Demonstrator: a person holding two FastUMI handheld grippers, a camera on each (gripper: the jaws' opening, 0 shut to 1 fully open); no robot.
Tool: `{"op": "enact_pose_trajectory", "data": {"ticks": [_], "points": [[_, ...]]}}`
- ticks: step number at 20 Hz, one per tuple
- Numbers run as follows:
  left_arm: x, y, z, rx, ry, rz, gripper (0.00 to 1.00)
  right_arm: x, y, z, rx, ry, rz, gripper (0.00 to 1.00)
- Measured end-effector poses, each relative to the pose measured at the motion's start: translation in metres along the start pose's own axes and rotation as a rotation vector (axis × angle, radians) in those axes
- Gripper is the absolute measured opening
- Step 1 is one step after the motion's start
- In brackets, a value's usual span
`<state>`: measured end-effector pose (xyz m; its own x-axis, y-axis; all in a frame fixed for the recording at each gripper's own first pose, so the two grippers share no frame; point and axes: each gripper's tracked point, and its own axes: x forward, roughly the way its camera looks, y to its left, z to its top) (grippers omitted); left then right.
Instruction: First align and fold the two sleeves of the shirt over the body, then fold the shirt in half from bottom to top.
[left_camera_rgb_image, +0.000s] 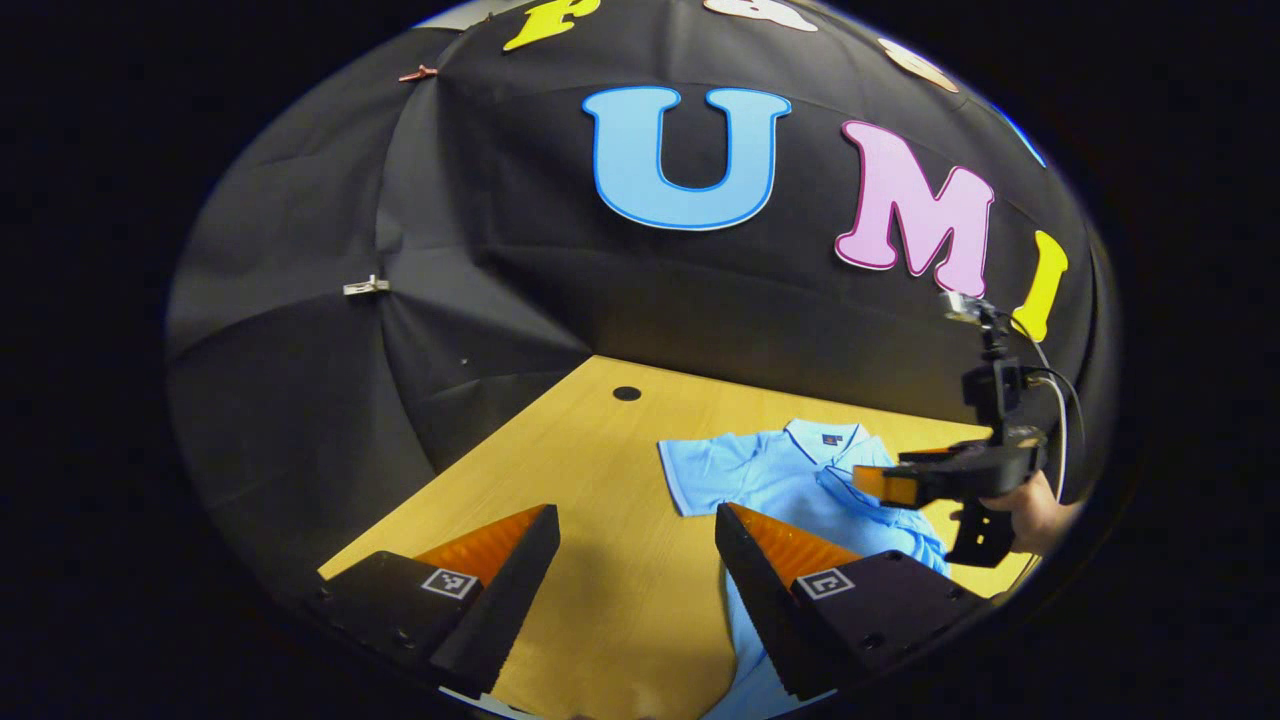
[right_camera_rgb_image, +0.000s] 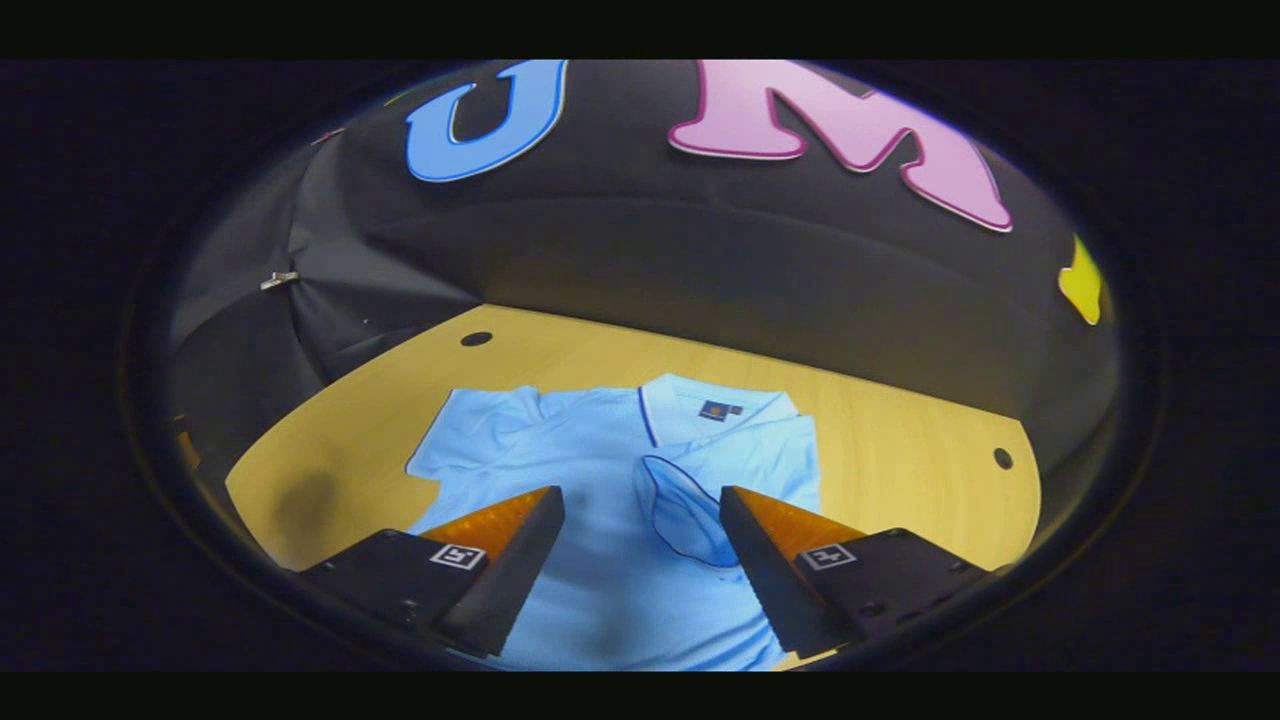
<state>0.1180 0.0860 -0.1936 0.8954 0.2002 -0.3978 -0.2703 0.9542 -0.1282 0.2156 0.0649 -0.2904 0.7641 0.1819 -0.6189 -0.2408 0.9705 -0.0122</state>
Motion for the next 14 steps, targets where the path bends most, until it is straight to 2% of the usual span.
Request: {"op": "enact_pose_trajectory", "data": {"ticks": [5,14], "points": [[0.081,-0.025,-0.002,-0.024,0.035,-0.037,1.00,-0.052,-0.050,-0.008,0.031,-0.037,-0.065,0.98],[0.225,-0.033,-0.041,0.025,0.159,0.003,1.00,-0.105,-0.136,-0.018,0.095,-0.086,-0.174,0.98]]}}
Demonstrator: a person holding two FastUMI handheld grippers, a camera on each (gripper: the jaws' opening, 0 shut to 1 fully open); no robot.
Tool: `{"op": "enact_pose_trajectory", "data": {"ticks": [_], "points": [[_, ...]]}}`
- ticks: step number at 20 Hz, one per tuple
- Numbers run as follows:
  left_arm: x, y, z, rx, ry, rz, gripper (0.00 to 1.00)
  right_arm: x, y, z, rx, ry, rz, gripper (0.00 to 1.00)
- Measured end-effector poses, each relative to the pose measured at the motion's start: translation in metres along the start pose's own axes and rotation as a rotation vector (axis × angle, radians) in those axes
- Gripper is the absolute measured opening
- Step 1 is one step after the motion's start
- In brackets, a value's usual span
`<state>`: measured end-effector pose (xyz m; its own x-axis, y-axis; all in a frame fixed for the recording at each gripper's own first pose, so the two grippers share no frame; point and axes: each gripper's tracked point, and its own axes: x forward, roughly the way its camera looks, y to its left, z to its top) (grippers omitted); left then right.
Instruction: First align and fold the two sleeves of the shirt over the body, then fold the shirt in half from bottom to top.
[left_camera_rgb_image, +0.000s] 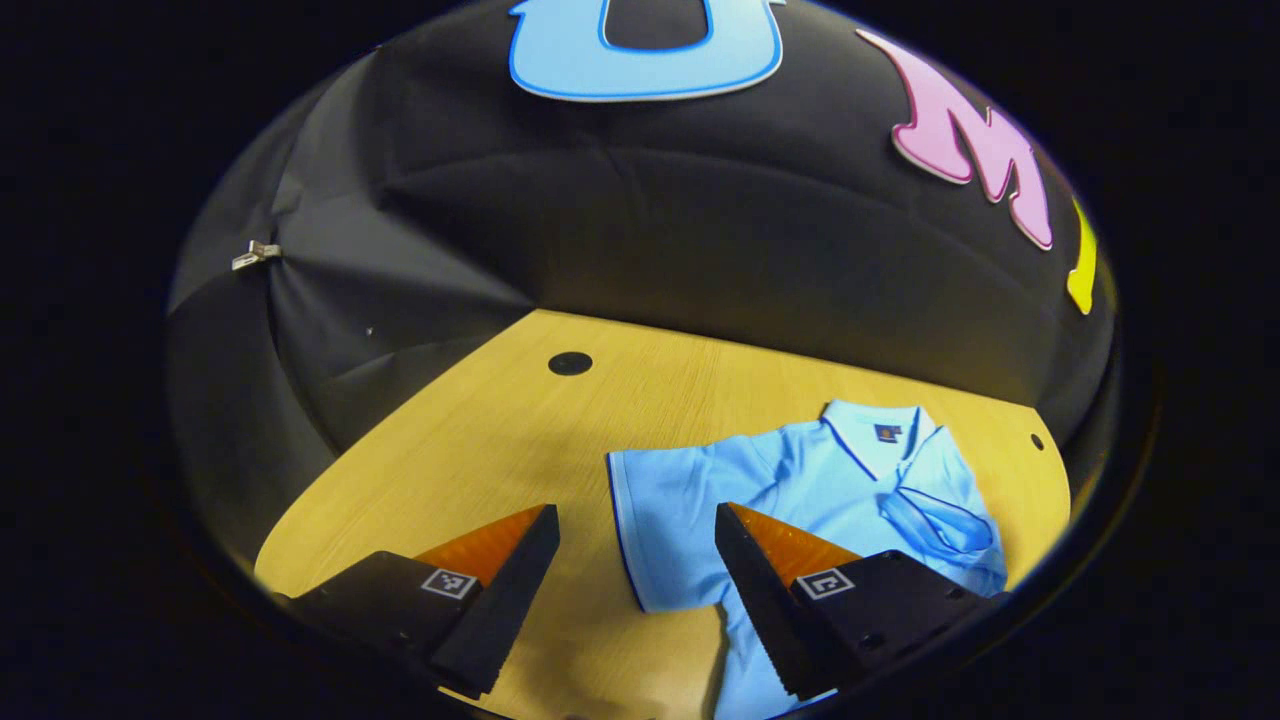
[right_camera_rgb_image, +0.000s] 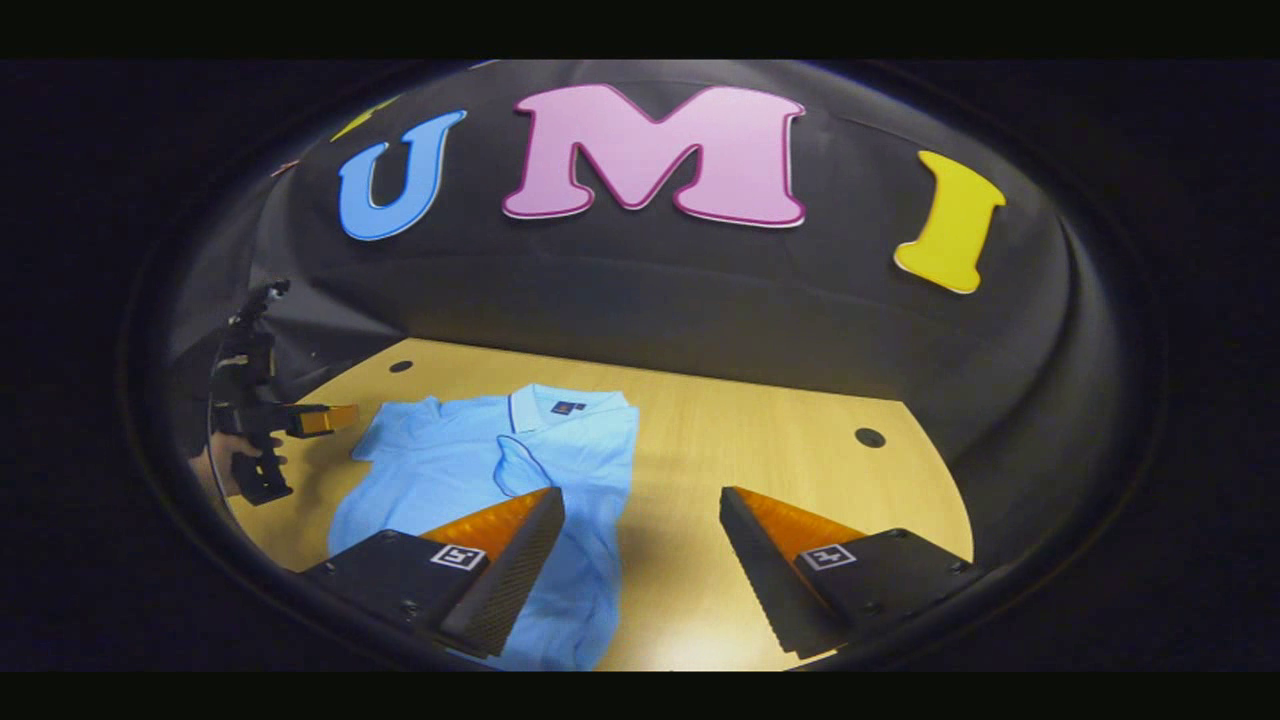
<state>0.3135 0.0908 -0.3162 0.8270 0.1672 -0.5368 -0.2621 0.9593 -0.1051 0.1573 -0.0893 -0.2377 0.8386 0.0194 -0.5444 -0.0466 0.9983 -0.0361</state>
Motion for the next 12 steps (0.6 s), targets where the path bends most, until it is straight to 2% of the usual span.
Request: {"op": "enact_pose_trajectory", "data": {"ticks": [5,8,9,12], "points": [[0.059,-0.001,-0.004,0.011,0.047,0.026,1.00,-0.003,-0.032,-0.012,0.025,0.003,-0.038,0.98],[0.073,-0.009,-0.018,0.090,0.094,0.009,1.00,-0.004,-0.041,-0.025,0.044,0.017,-0.050,0.98],[0.076,-0.014,-0.013,0.097,0.072,-0.019,1.00,-0.004,-0.042,-0.028,0.053,0.022,-0.051,0.98],[0.077,-0.021,-0.014,0.110,0.083,-0.055,0.81,-0.002,-0.043,-0.042,0.078,0.039,-0.045,0.98]]}}
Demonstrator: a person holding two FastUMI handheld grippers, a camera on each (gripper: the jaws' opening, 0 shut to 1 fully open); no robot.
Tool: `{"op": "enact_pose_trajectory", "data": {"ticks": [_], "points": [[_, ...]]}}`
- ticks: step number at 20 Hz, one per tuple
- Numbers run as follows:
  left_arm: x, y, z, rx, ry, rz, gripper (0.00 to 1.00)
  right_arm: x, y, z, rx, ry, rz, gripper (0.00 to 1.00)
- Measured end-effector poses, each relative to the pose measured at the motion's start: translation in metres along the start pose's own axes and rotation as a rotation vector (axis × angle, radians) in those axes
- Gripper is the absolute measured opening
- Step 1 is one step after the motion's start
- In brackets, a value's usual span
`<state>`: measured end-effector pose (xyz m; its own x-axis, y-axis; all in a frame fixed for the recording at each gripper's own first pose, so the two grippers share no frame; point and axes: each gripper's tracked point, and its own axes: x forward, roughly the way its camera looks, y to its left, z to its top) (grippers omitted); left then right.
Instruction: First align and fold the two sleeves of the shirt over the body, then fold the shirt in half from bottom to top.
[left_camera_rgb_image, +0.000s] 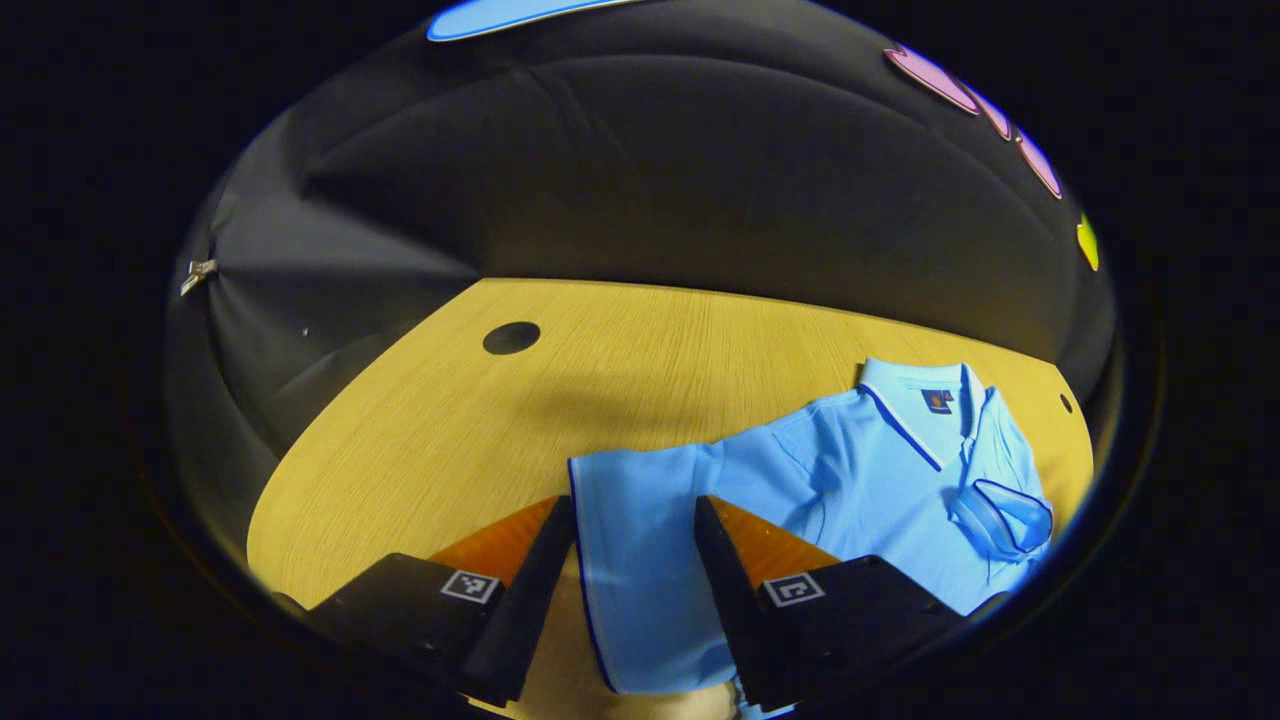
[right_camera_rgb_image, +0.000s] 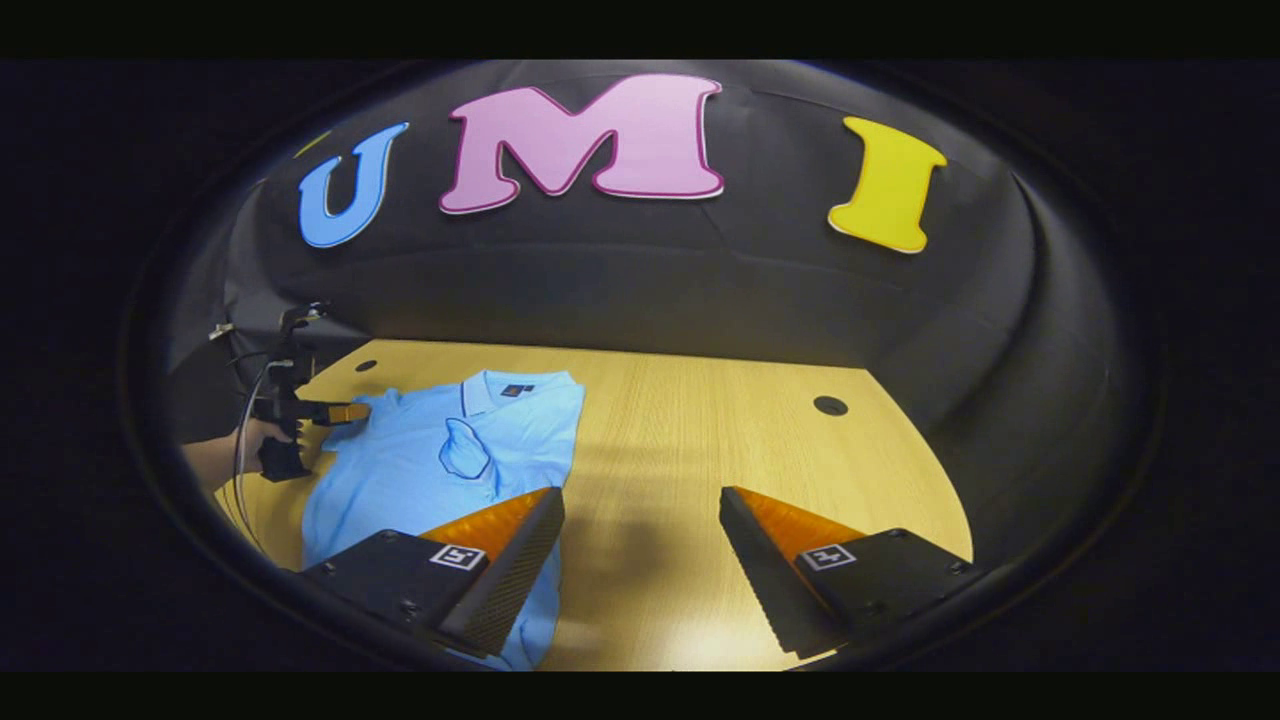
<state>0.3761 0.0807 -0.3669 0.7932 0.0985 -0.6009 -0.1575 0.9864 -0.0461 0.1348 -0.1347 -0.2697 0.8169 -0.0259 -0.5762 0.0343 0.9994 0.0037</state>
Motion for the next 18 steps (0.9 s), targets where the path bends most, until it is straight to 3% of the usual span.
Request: {"op": "enact_pose_trajectory", "data": {"ticks": [1,4,5,6,8,13,18], "points": [[0.001,-0.001,0.002,0.004,-0.003,-0.009,0.78,0.001,0.000,-0.003,0.007,0.005,0.001,0.98],[0.000,-0.010,0.005,-0.029,-0.015,-0.051,0.24,0.003,0.001,-0.013,0.030,0.022,0.012,0.98],[0.001,-0.011,0.004,-0.037,-0.017,-0.058,0.27,0.004,0.000,-0.015,0.034,0.027,0.015,0.98],[0.002,-0.010,0.005,-0.043,-0.024,-0.059,0.13,0.005,0.000,-0.017,0.037,0.028,0.017,0.98],[0.002,-0.011,0.007,-0.044,-0.029,-0.051,0.07,0.006,-0.002,-0.018,0.039,0.028,0.016,0.98],[-0.014,-0.016,0.026,0.079,-0.065,0.031,0.06,0.003,-0.013,-0.015,0.046,0.017,0.009,0.98],[-0.050,-0.079,0.064,0.144,-0.113,-0.030,0.06,-0.004,-0.018,-0.016,0.051,0.017,0.011,0.98]]}}
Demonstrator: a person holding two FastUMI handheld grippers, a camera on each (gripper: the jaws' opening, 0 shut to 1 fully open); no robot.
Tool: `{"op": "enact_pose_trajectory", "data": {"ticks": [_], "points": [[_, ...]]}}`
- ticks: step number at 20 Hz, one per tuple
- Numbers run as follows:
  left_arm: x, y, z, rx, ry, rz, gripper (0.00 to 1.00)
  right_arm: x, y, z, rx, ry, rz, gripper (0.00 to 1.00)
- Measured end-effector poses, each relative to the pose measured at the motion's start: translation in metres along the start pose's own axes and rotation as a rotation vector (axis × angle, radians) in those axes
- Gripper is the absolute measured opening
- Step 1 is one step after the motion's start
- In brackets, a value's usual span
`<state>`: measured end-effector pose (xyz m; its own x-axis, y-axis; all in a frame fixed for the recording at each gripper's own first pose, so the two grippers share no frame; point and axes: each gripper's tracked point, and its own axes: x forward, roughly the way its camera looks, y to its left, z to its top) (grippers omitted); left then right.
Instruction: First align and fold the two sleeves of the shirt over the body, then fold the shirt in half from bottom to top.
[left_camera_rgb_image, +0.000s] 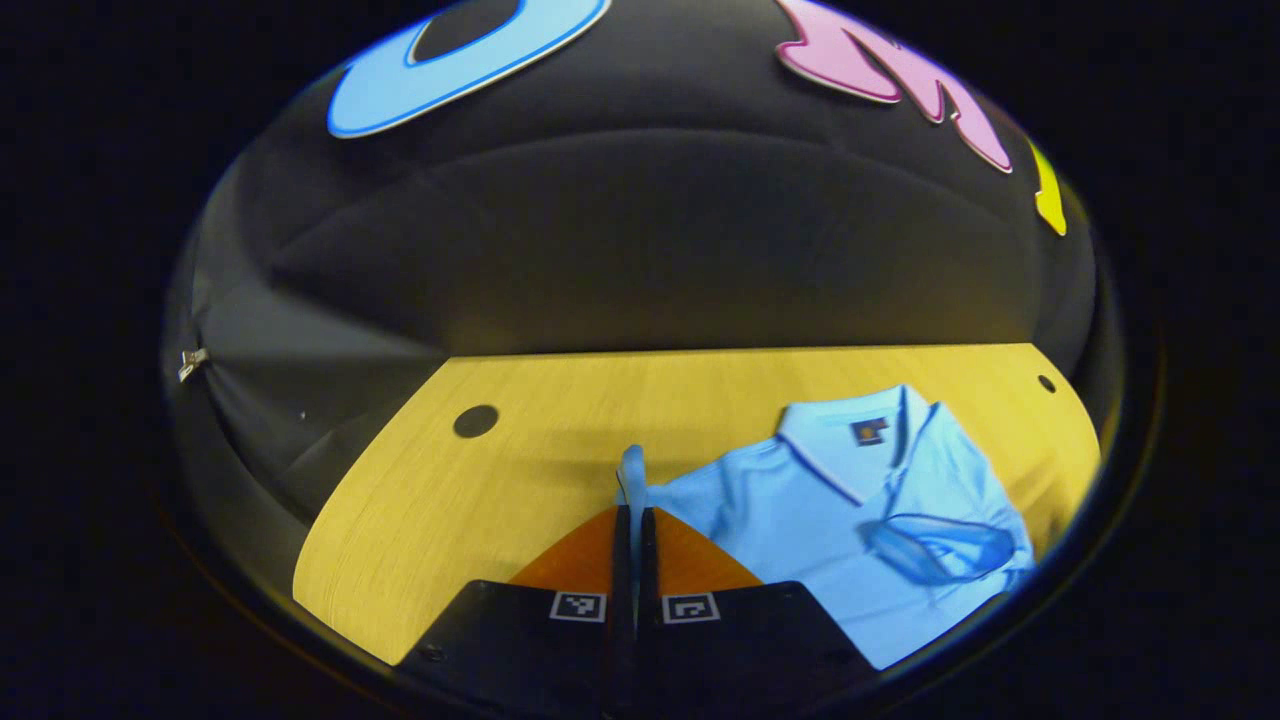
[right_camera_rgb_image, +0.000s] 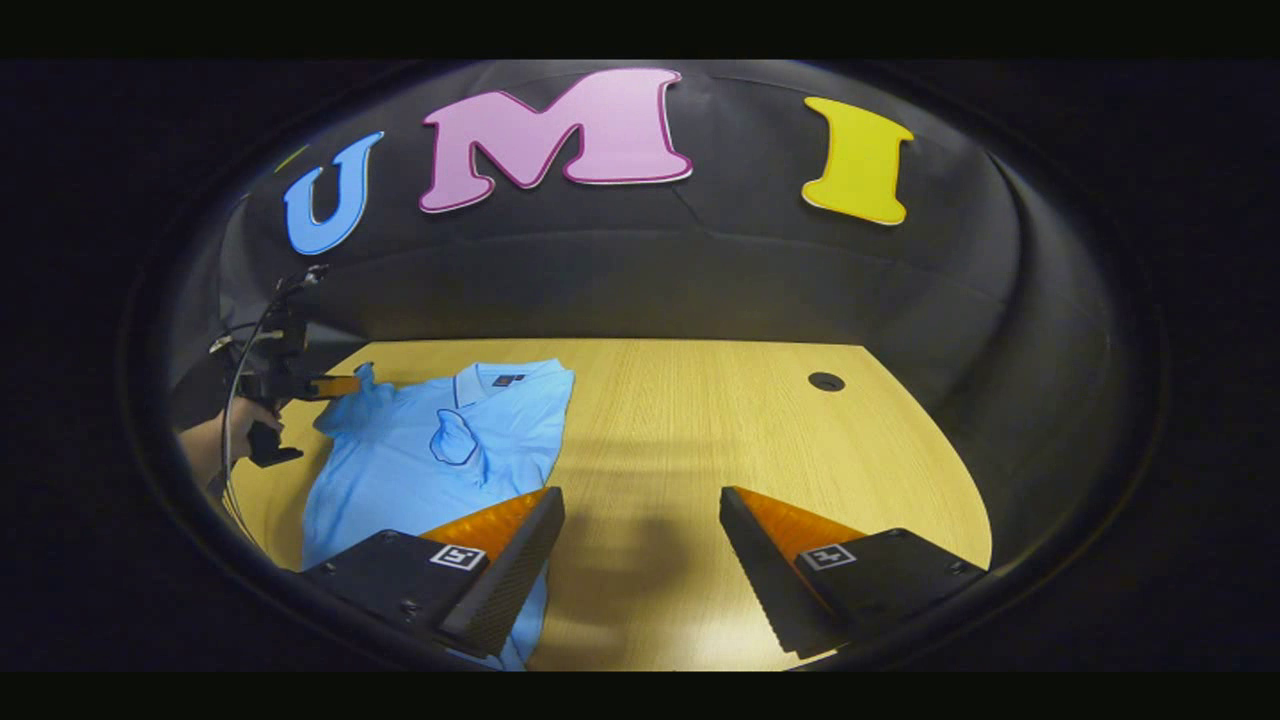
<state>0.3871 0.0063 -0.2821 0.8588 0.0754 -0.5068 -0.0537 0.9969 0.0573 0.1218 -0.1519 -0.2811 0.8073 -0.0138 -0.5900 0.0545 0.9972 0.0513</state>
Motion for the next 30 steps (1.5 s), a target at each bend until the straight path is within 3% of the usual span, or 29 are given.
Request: {"op": "enact_pose_trajectory", "data": {"ticks": [5,8,10,12,13,17,21,30], "points": [[-0.037,-0.104,0.022,-0.020,-0.023,-0.191,0.06,-0.013,0.007,-0.003,-0.023,0.001,0.024,0.98],[-0.066,-0.152,0.015,-0.076,0.007,-0.333,0.14,-0.029,0.017,-0.005,-0.010,-0.002,0.038,0.98],[-0.087,-0.156,0.014,-0.105,-0.005,-0.359,0.53,-0.042,0.023,-0.010,-0.010,-0.001,0.041,0.98],[-0.112,-0.136,0.006,-0.095,-0.024,-0.336,0.92,-0.058,0.029,-0.016,-0.007,0.003,0.045,0.98],[-0.125,-0.121,-0.001,-0.077,-0.033,-0.308,0.96,-0.068,0.035,-0.019,-0.003,0.008,0.048,0.98],[-0.199,-0.063,-0.035,-0.029,-0.056,-0.226,0.97,-0.105,0.053,-0.041,0.025,0.041,0.056,0.98],[-0.266,-0.035,-0.090,-0.068,-0.016,-0.218,0.97,-0.136,0.074,-0.071,0.064,0.091,0.062,0.97],[-0.343,-0.030,-0.228,-0.028,0.144,-0.222,0.98,-0.168,0.109,-0.147,0.042,0.180,0.038,0.97]]}}
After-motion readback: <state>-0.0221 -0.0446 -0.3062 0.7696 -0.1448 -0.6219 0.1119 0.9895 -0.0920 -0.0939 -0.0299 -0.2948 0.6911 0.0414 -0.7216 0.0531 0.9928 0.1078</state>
